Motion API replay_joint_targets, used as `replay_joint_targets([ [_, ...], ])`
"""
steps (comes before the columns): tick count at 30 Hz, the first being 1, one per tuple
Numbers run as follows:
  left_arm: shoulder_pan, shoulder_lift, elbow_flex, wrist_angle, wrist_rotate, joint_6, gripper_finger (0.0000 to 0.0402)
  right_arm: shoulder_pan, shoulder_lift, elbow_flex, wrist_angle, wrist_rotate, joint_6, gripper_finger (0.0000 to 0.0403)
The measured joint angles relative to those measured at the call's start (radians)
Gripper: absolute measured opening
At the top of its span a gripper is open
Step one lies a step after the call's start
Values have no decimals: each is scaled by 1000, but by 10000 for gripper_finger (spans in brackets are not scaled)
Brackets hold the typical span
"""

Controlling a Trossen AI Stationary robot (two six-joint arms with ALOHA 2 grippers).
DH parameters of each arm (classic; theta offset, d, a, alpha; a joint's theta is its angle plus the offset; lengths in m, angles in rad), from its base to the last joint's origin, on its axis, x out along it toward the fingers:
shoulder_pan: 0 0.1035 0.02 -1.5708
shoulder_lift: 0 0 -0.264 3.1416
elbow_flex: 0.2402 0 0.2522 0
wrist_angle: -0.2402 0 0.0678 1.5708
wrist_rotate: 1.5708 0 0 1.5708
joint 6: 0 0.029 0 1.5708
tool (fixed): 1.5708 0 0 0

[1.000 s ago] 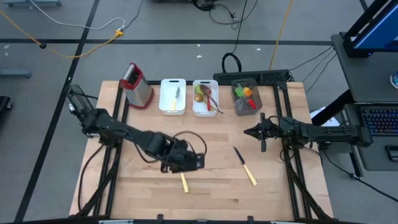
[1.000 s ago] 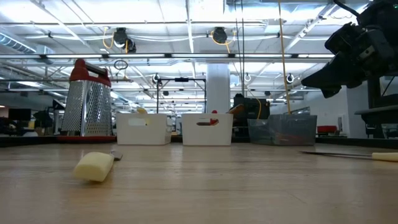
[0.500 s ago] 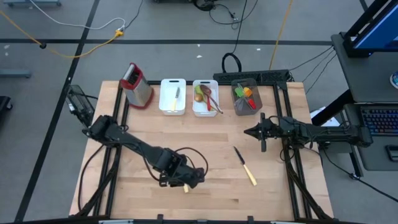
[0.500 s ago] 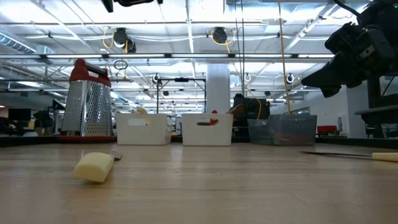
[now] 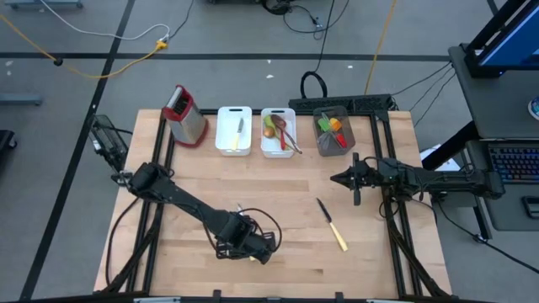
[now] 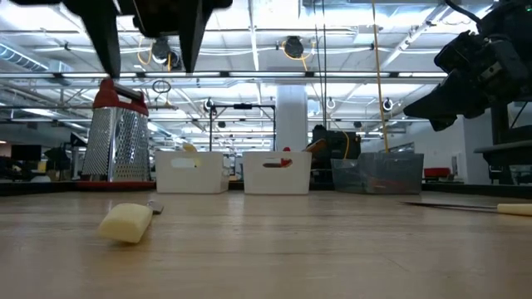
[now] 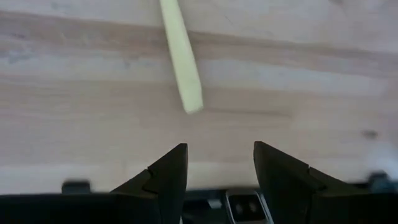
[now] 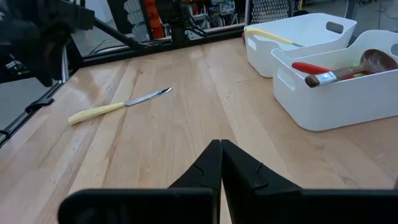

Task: Pick & Place Kitchen Items
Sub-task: Put the yellow table knife into the left white bin

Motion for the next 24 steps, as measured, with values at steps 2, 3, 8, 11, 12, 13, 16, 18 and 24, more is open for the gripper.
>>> replay_joint_targets([
  [2,0,18,0,-9,-13,0,186,0,0,0,-5,0,0,0],
  [3,2,25,0,-11,-19,0,186,0,0,0,-5,0,0,0],
  [8,15,65,0,-19,-1,0,186,0,0,0,-6,0,0,0],
  [11,15,96,-1,-38,-20,-1,186,0,0,0,-6,0,0,0],
  [12,15,101,-1,-49,-32,0,186,0,0,0,-6,0,0,0],
  [13,16,105,-1,-62,-38,1,186,0,0,0,-6,0,0,0],
  [16,23,118,-1,-113,-32,1,186,0,0,0,-6,0,0,0],
  [18,27,123,-2,-149,-38,2,186,0,0,0,-6,0,0,0],
  [24,45,119,-3,-157,-60,32,186,0,0,0,-7,0,0,0],
])
